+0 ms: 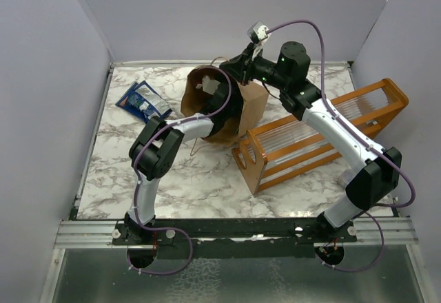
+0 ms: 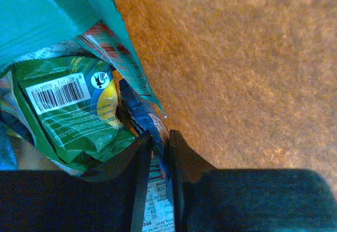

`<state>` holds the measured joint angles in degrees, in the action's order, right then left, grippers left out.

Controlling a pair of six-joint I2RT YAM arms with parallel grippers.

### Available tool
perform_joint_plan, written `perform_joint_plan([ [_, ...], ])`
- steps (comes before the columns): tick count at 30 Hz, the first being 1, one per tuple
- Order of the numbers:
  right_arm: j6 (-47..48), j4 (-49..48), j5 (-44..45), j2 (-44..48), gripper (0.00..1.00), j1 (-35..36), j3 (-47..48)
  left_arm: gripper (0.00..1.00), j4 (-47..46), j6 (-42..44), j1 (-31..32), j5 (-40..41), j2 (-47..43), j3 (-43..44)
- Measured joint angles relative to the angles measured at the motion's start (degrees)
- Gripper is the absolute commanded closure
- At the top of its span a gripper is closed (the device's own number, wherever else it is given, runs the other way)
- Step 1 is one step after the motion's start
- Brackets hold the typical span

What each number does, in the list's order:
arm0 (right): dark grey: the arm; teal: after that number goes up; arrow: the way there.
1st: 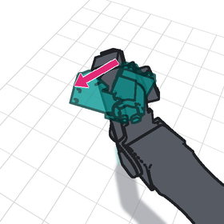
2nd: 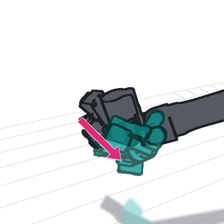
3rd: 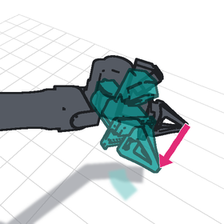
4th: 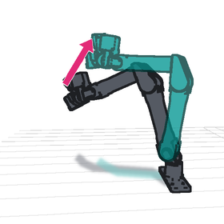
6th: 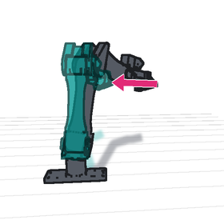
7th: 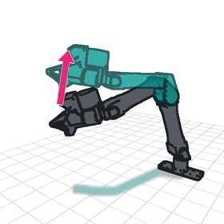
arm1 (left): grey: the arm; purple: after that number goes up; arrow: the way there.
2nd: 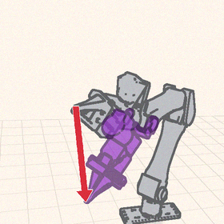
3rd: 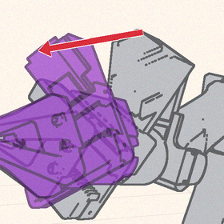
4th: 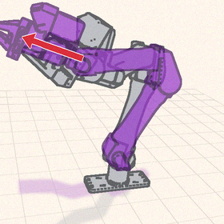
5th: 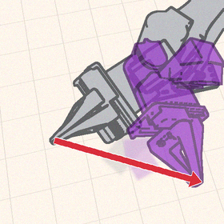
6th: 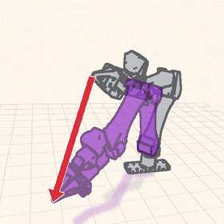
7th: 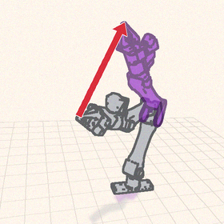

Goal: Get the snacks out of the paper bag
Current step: Take out the snack from the paper bag.

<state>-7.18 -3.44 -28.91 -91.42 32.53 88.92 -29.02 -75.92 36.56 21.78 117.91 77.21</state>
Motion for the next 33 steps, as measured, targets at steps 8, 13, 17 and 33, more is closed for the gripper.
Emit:
perform_joint_plan([
  [8, 1.88, 0.00, 1.79, 0.13, 0.99, 0.02, 0.00, 0.98, 4.31, -1.07, -1.36, -2.71, -3.23, -3.26],
  [13, 3.48, -0.04, 4.13, 1.11, 0.99, 0.02, -0.52, 1.00, 5.99, -0.74, -1.64, -4.92, -11.15, -8.96],
  [17, 4.13, -0.04, 5.60, 1.99, 0.99, 0.02, -1.27, 1.00, 5.97, -0.15, -1.68, -7.28, -19.15, -13.42],
  [33, 4.57, -0.90, 9.35, 3.19, 0.99, 0.02, -3.06, 1.00, 13.66, 9.79, -2.10, -15.72, -44.50, -23.56],
])
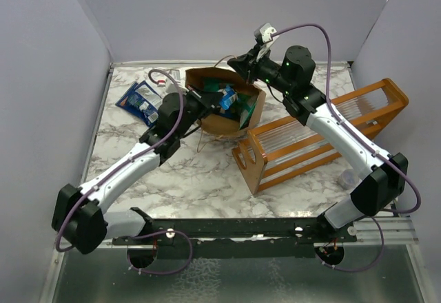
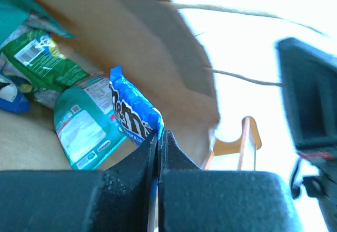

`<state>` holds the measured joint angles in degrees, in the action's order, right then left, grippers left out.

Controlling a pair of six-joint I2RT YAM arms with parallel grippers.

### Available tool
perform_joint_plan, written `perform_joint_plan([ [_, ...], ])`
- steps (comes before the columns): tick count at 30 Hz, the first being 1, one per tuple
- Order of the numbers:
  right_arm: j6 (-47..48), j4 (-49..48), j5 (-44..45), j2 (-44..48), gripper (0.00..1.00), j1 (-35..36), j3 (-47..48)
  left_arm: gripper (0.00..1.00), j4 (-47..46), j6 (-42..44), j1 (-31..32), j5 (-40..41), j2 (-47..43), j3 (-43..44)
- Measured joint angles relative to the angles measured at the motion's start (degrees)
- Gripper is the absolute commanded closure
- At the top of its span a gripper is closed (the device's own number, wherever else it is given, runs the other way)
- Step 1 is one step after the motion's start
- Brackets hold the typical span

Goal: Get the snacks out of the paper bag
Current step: Take out the snack from the paper bag, then place the snack at the center of the board.

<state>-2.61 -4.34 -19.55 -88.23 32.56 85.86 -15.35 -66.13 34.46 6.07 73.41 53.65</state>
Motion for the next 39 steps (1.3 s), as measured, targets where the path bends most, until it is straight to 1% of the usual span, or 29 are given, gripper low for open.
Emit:
perform_joint_plan([
  [4, -0.04, -0.28, 1.07, 0.37, 0.99, 0.00, -1.14, 1.00, 5.68, 6.73, -0.02, -0.66, -7.02, 1.99],
  [7, -0.07, -0.42, 1.84, 0.57, 0.99, 0.00, -1.62, 1.00, 11.32, 13.09, -0.02, -0.37, -11.43, 5.97],
  [11, -0.04, -0.48, 2.49, 0.87, 0.99, 0.00, -1.86, 1.00, 19.17, 22.62, -0.02, 3.10, -16.98, 11.54],
  [14, 0.00, -0.46, 2.84, 1.55, 0.99, 0.00, -2.27, 1.00, 24.13, 29.57, -0.02, 8.57, -20.68, 14.34],
  [20, 0.37, -0.48, 3.45, 2.21, 0.99, 0.00, -2.38, 1.00, 32.74, 42.36, -0.02, 23.82, -25.77, 16.41],
  [23, 0.39, -0.48, 3.45, 2.21, 0.99, 0.00, -2.38, 1.00, 35.93, 46.42, -0.02, 32.44, -25.81, 17.44],
  [26, 0.37, -0.48, 3.45, 2.21, 0.99, 0.00, -2.38, 1.00, 39.28, 49.20, -0.28, 41.57, -23.74, 17.90],
  [29, 0.37, -0.46, 3.45, 2.21, 0.99, 0.00, -2.38, 1.00, 40.76, 50.21, -0.52, 45.70, -21.49, 16.83],
  [33, 0.35, -0.46, 3.45, 2.21, 0.99, 0.00, -2.38, 1.00, 39.80, 50.45, -3.15, 45.27, -20.46, 10.56],
  [35, 0.33, -0.39, 3.50, 2.19, 0.99, 0.00, -2.36, 1.00, 39.41, 50.16, -7.91, 42.75, -19.82, 7.69],
  [39, 0.33, 0.26, 4.66, 1.44, 0.99, 0.00, -0.92, 1.00, 36.02, 48.98, -19.28, 35.06, -16.37, 5.27],
])
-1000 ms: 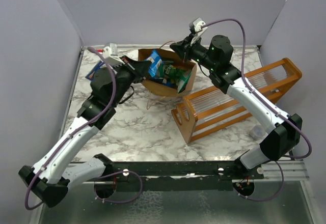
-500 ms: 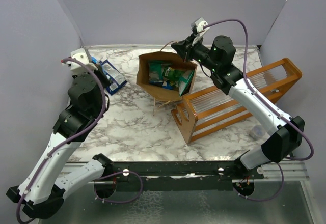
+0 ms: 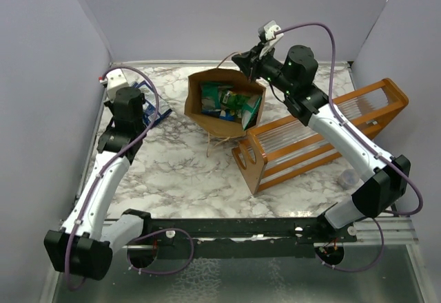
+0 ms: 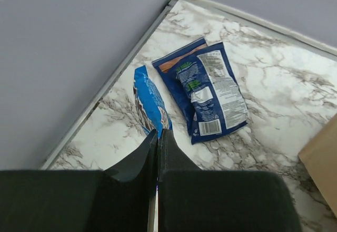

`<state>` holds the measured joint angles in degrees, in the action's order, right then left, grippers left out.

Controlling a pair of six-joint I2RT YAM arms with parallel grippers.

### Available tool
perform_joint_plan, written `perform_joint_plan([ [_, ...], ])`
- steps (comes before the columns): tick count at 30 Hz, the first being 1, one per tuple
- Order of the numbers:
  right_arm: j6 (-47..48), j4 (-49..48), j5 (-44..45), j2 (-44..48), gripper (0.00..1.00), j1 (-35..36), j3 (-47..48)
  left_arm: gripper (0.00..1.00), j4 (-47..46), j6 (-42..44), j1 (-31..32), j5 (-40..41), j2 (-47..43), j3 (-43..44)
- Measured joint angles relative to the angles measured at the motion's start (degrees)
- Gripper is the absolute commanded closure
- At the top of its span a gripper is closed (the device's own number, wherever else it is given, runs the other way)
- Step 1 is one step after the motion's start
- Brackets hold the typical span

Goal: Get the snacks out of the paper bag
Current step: Place the snack at the center of the board.

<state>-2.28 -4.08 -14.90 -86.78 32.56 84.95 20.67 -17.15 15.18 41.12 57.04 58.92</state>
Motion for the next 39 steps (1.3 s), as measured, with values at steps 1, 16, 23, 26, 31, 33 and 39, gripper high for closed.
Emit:
perform_joint_plan([
  [1, 0.00, 0.11, 0.42, -0.24, 0.99, 0.00, 0.42, 1.00, -1.27, -0.28, -2.49, -1.84, 1.31, -0.61],
  [16, 1.53, 3.63, 8.09, -5.73, 0.99, 0.00, 8.68, 1.00, -7.45, -5.40, -25.14, -24.81, 35.67, 7.17],
  [23, 1.51, 3.54, 8.00, -5.73, 0.99, 0.00, 8.70, 0.84, -8.11, -3.56, -29.07, -35.82, 44.92, 12.81],
  [26, 1.51, 3.56, 7.96, -5.73, 0.99, 0.00, 8.70, 0.63, -8.17, -3.48, -28.74, -39.82, 46.14, 13.46],
  [31, 1.51, 3.58, 7.78, -5.73, 0.99, 0.00, 8.61, 0.44, -6.01, -3.54, -28.59, -43.08, 47.23, 14.71],
  [33, 1.51, 3.65, 7.78, -5.73, 0.99, 0.00, 8.57, 0.39, -5.57, -3.72, -28.61, -44.28, 46.90, 14.60],
  [39, 0.72, 4.02, 6.82, -5.57, 0.98, 0.00, 8.39, 0.08, -5.64, -4.98, -28.52, -48.96, 37.92, 8.57],
])
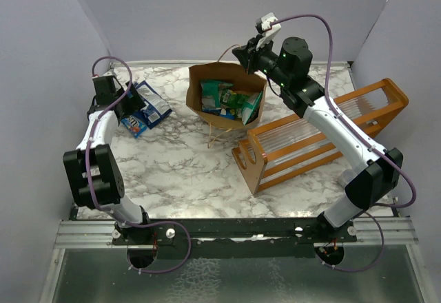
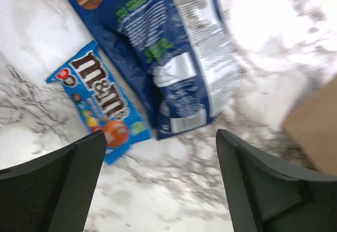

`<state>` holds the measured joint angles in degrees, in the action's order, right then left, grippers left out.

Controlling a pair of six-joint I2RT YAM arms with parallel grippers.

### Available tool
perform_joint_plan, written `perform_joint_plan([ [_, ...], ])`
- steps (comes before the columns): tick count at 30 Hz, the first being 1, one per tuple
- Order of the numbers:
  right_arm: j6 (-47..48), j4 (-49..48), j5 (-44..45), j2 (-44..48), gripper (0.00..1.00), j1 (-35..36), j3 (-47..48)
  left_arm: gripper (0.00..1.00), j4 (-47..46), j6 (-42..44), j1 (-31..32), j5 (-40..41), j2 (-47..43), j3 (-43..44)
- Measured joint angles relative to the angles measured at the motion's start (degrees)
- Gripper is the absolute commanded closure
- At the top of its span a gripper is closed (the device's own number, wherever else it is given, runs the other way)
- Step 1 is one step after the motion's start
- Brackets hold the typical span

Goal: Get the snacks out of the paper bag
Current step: Place the snack at the center of the board, then adjust the paper bag at the center of the board.

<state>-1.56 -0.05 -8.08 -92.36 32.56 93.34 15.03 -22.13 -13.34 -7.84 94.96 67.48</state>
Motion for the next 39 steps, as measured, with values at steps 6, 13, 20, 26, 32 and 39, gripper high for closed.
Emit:
perform_joint_plan([
  [6, -6.49, -1.73, -9.27, 3.23, 0.98, -0.02, -5.90, 0.09, -0.66, -1.55, 1.42, -3.32, -11.91, -3.67],
  [13, -9.57, -3.13, -14.12, 3.63, 0.99, -0.02, -7.52, 0.15, -1.27, -5.16, 6.99, -8.07, -22.14, -10.05],
  [20, -11.54, -4.81, -12.94, 3.69, 0.99, -0.04, -7.45, 0.15, -1.27, -9.62, 16.11, -8.94, -31.47, -18.47],
  [26, -15.26, -10.14, -17.68, 5.97, 0.98, -0.02, -13.77, 0.25, 0.42, -11.21, 16.04, -9.09, -37.13, -19.78],
  [32, -16.61, -11.74, -18.62, 6.34, 0.99, -0.04, -13.92, 0.36, -5.38, -18.01, 16.06, -11.47, -38.40, -28.87],
  [39, -16.63, -11.74, -18.82, 6.67, 0.98, -0.04, -13.92, 0.48, -22.80, -33.53, 16.06, -19.80, -27.30, -41.59],
])
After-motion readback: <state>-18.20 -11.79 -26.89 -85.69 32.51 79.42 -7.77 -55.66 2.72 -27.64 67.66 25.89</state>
